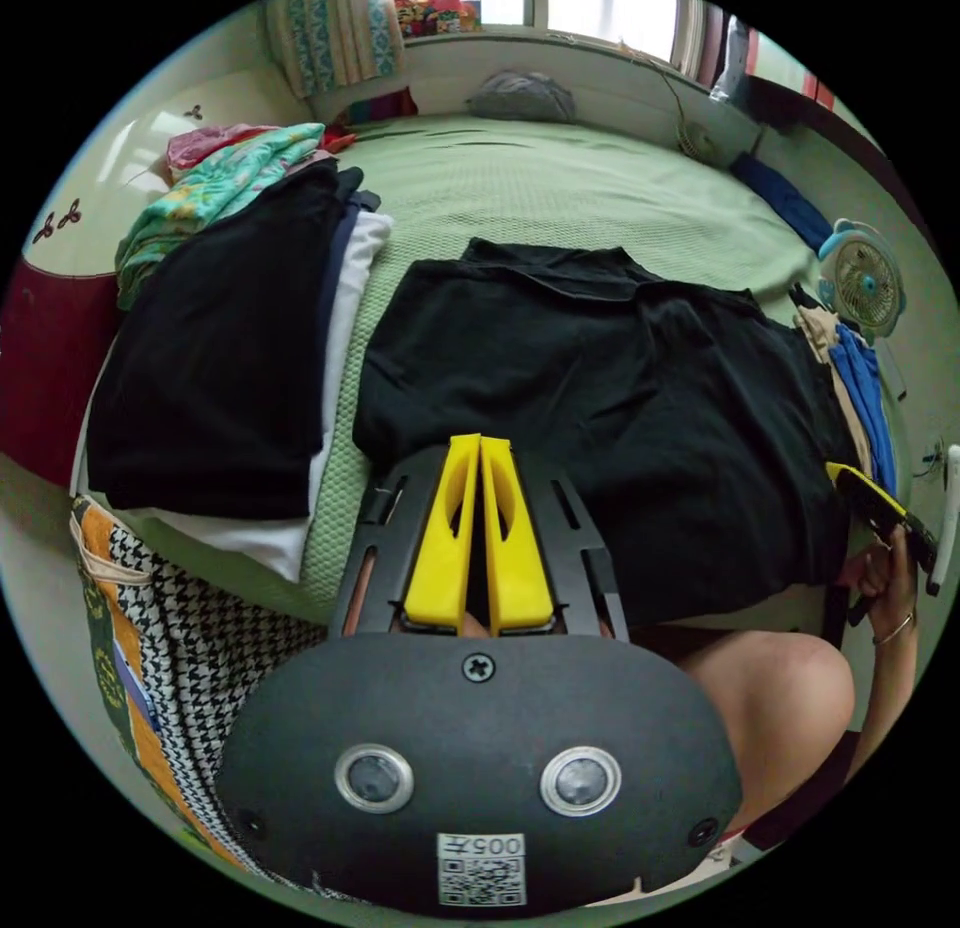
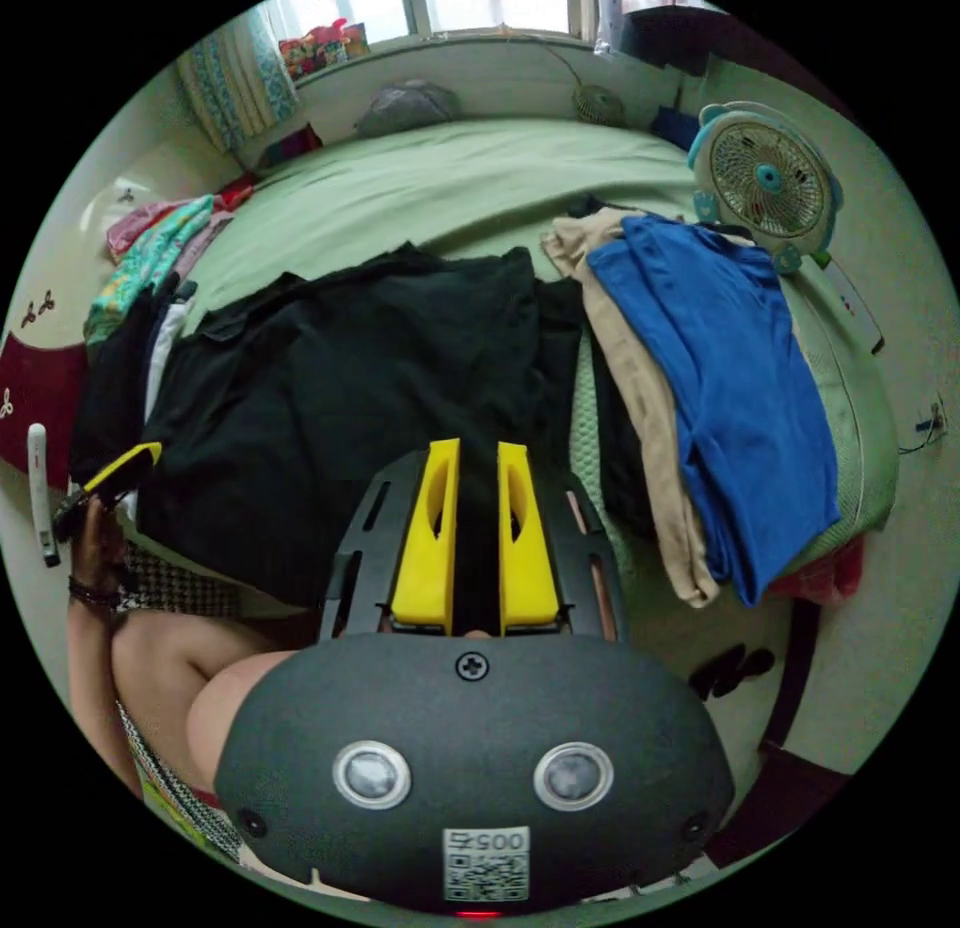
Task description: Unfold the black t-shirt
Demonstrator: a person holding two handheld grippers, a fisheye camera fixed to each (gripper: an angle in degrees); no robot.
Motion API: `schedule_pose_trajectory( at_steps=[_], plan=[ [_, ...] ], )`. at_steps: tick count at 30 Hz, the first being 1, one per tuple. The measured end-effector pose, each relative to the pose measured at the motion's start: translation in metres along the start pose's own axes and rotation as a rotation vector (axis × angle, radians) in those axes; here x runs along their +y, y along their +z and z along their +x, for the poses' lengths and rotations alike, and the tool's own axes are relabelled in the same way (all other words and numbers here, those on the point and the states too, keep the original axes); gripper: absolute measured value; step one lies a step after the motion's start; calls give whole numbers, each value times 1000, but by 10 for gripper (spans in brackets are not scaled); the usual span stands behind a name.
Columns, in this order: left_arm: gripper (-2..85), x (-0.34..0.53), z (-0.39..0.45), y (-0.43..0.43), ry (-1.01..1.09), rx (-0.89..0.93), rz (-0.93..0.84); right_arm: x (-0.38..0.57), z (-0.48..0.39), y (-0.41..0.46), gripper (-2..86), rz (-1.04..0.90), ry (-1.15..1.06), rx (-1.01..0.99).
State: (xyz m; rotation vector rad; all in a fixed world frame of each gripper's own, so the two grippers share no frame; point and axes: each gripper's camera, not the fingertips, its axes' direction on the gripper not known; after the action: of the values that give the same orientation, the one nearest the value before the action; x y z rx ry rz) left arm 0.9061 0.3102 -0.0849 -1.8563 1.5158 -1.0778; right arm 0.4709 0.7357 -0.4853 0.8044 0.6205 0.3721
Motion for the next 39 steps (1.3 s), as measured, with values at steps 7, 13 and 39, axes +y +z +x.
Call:
schedule_pose_trajectory(
  at_steps=[7,13,39],
  plan=[
    [-7,-5,2,-2,18,24,30,0,-1,-12,66,71,-36,40],
    [-6,-16,1,6,17,72,-11,-29,-5,-17,87,141,-50,95],
    [-3,19,-30,-36,-30,43,-78,45,-46,-52,-7,276,-161,88]
  ],
)
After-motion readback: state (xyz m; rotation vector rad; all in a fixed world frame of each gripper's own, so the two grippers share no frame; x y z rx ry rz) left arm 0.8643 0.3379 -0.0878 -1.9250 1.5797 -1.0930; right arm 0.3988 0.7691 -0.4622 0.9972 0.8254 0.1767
